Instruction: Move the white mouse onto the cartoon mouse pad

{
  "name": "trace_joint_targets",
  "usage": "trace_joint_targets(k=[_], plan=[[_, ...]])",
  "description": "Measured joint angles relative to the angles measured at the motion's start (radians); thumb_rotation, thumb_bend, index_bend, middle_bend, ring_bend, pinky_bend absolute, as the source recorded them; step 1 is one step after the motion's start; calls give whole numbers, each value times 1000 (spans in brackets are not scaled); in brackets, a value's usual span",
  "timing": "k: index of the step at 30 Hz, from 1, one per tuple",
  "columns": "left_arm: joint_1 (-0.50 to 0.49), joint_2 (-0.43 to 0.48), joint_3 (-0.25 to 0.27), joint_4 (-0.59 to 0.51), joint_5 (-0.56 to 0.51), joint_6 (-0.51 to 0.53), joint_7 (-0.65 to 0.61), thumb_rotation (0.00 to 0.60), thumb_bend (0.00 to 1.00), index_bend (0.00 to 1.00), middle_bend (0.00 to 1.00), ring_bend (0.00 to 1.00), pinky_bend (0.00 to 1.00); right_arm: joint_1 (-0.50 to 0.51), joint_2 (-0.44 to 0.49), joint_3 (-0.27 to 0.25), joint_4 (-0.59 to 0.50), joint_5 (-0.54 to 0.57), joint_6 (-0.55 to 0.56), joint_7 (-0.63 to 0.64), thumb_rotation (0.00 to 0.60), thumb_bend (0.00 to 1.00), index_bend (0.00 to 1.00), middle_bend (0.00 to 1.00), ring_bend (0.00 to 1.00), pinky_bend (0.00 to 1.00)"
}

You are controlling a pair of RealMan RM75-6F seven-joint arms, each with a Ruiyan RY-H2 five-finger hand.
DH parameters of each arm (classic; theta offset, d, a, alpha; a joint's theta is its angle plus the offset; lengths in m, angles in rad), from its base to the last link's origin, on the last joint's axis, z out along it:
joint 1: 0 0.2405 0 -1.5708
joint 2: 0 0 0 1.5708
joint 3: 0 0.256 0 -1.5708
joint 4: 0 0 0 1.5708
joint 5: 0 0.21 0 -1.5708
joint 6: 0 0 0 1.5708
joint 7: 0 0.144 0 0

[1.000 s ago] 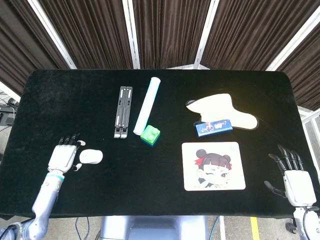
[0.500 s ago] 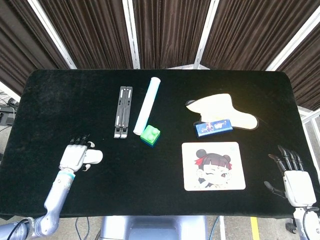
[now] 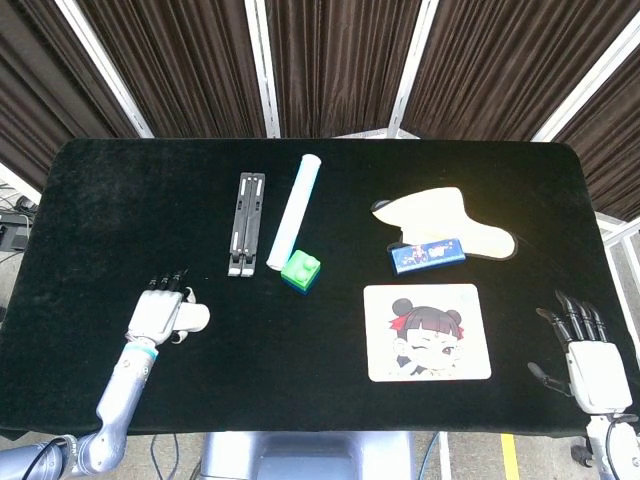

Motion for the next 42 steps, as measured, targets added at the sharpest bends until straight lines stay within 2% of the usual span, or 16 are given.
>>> trace_joint_targets(k=[11,19,29,33,42], plan=[[-61,12,-13,-131,48,23,68,600,279,504,0,0,0,1,4,6,-1,11,-3,15,600,159,182,0,0,0],[-143,-39,-34,-168,26,14,170,600,279,504,0,0,0,1,8,17,3,27,-4,33,600,159,182,0,0,0],[-259,-94,-62,-138,21,-89,191,600,279,513,0,0,0,3,7,38,19,64,-16,55,600,164,182,0,0,0],[-310,-118,-67,-93,52,-144,156,600,278,513,0,0,0,6,4,45,30,77,-25,68,600,166,182,0,0,0],[-405,-203,-86,-10,79,-192,132,600,279,512,0,0,0,8,0,52,37,96,-39,70,600,165,182,0,0,0]])
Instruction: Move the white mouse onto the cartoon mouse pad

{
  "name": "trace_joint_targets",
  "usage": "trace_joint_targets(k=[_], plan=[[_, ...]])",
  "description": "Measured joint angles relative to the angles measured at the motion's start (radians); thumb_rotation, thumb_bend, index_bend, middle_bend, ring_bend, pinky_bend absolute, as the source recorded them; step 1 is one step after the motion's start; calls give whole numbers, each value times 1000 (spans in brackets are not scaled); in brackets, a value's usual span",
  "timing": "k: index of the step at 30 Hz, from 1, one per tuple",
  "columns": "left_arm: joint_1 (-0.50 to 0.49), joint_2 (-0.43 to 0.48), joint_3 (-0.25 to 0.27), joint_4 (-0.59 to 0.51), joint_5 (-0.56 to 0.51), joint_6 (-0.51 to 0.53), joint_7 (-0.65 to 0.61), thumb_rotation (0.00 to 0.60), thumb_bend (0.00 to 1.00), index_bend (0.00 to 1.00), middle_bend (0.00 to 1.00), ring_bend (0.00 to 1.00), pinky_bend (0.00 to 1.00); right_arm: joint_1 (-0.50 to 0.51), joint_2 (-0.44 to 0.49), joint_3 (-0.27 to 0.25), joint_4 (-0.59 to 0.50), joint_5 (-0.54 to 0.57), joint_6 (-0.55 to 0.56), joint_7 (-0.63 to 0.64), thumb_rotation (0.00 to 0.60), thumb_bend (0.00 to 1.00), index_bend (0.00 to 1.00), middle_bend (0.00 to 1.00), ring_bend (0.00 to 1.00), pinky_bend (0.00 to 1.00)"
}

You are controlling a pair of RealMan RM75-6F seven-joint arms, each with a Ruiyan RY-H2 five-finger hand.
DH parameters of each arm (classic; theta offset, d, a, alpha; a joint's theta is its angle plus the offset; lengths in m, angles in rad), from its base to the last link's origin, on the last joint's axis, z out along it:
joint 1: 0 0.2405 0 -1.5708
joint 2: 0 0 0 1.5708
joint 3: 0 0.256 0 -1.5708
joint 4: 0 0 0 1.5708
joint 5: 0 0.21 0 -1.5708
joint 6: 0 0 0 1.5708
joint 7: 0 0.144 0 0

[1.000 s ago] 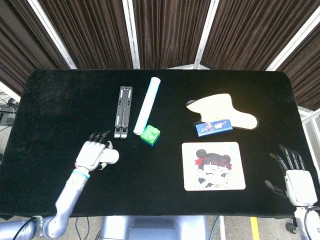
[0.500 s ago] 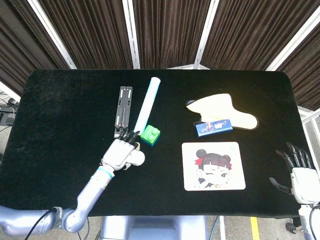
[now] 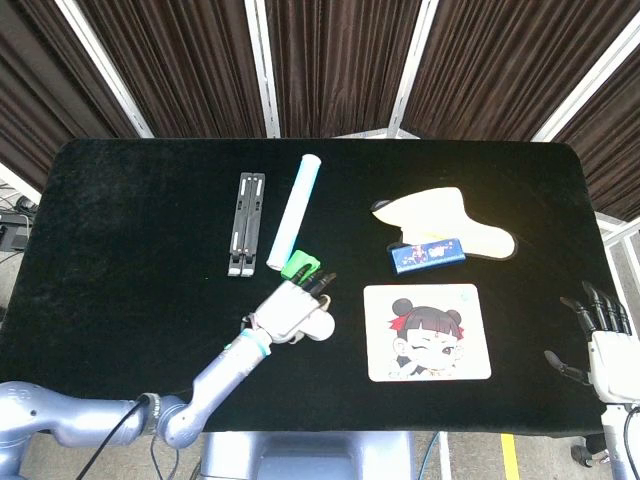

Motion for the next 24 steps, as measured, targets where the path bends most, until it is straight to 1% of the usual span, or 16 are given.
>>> trace_joint_targets(k=[4,9,13,17,19,23,24], plan=[[-37,-25,-6,26,-6,-21,0,600,278,497,0,0,0,2,1,5,5,12,-10,9,600,166,182,0,0,0],[-72,-48,6,54,-37,-42,24,600,279,494,0,0,0,1,2,8,8,16,-12,15,600,165,182,0,0,0],[-90,-69,19,77,-60,-39,46,600,278,492,0,0,0,0,4,9,4,14,-6,15,600,165,182,0,0,0],[-101,-87,19,89,-80,-33,50,600,279,474,0,0,0,-1,5,9,0,12,-4,15,600,165,182,0,0,0],[-110,-103,17,99,-92,-28,53,600,279,441,0,0,0,-1,8,10,-4,11,-1,17,600,165,181,0,0,0],[-123,-118,19,109,-108,-21,66,600,274,225,0,0,0,-2,14,13,-10,12,1,26,600,166,182,0,0,0],[-125,-120,21,111,-115,-19,71,600,269,185,0,0,0,-2,16,13,-11,11,1,27,600,166,182,0,0,0]])
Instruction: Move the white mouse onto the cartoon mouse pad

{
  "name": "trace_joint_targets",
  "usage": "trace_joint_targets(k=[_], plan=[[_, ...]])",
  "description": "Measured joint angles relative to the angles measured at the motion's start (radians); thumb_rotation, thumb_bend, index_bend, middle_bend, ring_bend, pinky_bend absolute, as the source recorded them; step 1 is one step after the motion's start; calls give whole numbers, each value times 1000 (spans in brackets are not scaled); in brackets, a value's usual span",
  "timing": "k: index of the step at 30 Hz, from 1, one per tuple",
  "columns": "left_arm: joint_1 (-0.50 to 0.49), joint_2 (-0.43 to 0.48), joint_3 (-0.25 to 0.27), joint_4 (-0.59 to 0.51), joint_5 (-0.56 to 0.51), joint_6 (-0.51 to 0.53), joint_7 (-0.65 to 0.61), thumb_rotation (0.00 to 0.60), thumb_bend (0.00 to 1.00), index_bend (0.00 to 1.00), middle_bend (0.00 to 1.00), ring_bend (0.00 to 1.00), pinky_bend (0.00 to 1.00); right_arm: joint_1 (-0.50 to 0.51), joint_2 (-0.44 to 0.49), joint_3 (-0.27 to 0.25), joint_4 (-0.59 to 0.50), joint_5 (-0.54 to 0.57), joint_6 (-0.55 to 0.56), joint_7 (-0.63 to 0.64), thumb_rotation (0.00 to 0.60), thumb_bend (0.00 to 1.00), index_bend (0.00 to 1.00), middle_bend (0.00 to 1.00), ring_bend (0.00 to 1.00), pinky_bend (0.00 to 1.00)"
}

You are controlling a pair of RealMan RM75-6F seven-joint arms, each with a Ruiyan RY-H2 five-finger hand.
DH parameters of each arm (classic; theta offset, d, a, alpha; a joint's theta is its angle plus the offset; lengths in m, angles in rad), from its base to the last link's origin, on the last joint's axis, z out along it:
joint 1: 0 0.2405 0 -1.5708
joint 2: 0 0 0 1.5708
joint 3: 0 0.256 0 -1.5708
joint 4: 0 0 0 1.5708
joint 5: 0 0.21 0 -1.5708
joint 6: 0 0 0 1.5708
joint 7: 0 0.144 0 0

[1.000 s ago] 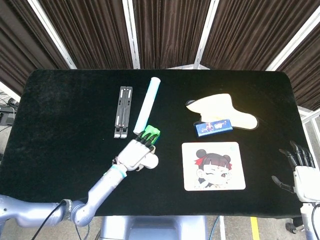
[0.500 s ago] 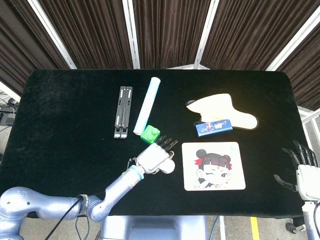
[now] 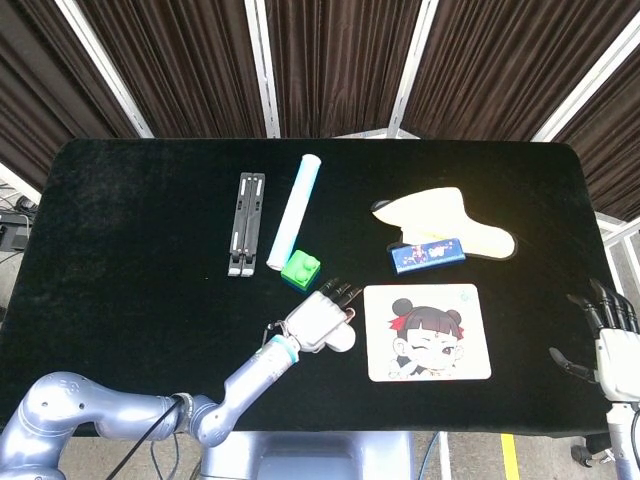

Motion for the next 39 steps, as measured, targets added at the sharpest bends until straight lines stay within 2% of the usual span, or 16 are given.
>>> trace_joint_targets(k=[6,14,20,23,26,31,36,39], plan=[[-7,-4,11,-2,-17,15,25,600,232,41,0,0,0,-2,4,0,-5,-4,5,2,600,165,182,0,0,0],[9,39,19,-55,-18,57,13,600,232,32,0,0,0,-5,8,-3,-14,-12,14,-7,600,166,182,0,0,0],[65,146,29,-156,27,133,-37,600,226,33,0,0,0,-8,9,-10,-18,-19,17,-19,600,165,182,0,0,0],[115,226,50,-220,72,190,-73,600,209,32,0,0,0,-9,8,-13,-20,-24,20,-28,600,164,182,0,0,0],[185,321,92,-282,134,256,-125,600,199,29,0,0,0,-10,4,-16,-17,-27,21,-42,600,162,182,0,0,0],[330,481,194,-352,264,387,-239,600,190,21,0,0,0,-8,-4,-23,-16,-34,16,-57,600,159,182,0,0,0],[467,597,292,-364,384,518,-368,600,189,19,0,0,0,-5,-12,-31,-19,-49,15,-83,600,160,181,0,0,0],[536,629,340,-338,453,584,-447,600,188,19,0,0,0,-2,-15,-37,-21,-54,10,-96,600,160,182,0,0,0]])
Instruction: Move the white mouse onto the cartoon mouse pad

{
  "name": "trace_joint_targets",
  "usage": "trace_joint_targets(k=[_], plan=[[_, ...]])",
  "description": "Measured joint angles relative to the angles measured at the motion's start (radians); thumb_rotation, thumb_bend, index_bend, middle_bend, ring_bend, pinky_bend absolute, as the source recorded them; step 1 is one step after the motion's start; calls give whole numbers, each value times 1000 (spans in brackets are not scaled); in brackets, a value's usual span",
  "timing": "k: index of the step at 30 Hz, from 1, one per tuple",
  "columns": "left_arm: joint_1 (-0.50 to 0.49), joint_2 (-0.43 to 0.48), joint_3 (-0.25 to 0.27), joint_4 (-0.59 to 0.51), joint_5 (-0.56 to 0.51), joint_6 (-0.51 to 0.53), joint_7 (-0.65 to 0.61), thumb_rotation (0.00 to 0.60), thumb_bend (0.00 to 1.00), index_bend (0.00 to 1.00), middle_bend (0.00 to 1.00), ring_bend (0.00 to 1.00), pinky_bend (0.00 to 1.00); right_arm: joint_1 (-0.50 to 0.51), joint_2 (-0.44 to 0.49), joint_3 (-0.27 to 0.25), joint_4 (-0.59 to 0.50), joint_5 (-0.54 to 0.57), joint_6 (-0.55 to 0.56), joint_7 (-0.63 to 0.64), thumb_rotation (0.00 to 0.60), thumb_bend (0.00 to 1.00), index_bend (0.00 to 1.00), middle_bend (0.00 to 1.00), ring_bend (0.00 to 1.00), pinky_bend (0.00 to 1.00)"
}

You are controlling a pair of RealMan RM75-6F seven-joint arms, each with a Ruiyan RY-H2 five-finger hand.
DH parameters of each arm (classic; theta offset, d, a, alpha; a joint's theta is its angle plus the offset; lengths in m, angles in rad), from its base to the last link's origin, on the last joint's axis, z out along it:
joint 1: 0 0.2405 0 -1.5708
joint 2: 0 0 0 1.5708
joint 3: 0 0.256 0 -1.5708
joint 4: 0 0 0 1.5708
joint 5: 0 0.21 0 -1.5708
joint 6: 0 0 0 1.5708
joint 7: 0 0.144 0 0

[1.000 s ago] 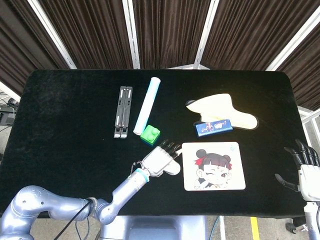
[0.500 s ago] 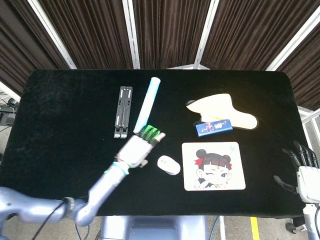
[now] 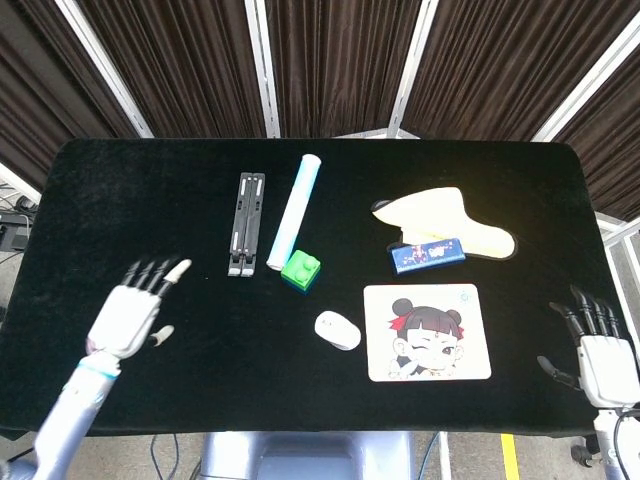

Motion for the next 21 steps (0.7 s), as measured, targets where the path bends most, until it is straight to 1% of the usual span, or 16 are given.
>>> trace_joint_targets(k=[3,6,10,13,17,21], plan=[[69,18,39,44,46,64,-74,600,186,20,0,0,0,2,-2,0,-3,1,-4,-8,600,160,182,0,0,0],[140,28,67,105,84,132,-151,600,187,20,0,0,0,3,-1,-2,-10,0,-6,-10,600,161,182,0,0,0],[226,33,90,194,143,209,-212,600,187,21,0,0,0,4,-1,-6,-16,-11,-3,-15,600,159,182,0,0,0],[277,29,92,247,170,253,-234,600,187,21,0,0,0,5,-2,-11,-19,-18,-3,-17,600,159,182,0,0,0],[317,17,88,298,179,262,-267,600,187,21,0,0,0,6,-3,-16,-26,-26,-5,-18,600,159,182,0,0,0],[335,14,61,320,189,261,-301,600,188,21,0,0,0,13,0,-11,-62,-38,2,-21,600,135,181,0,0,0]])
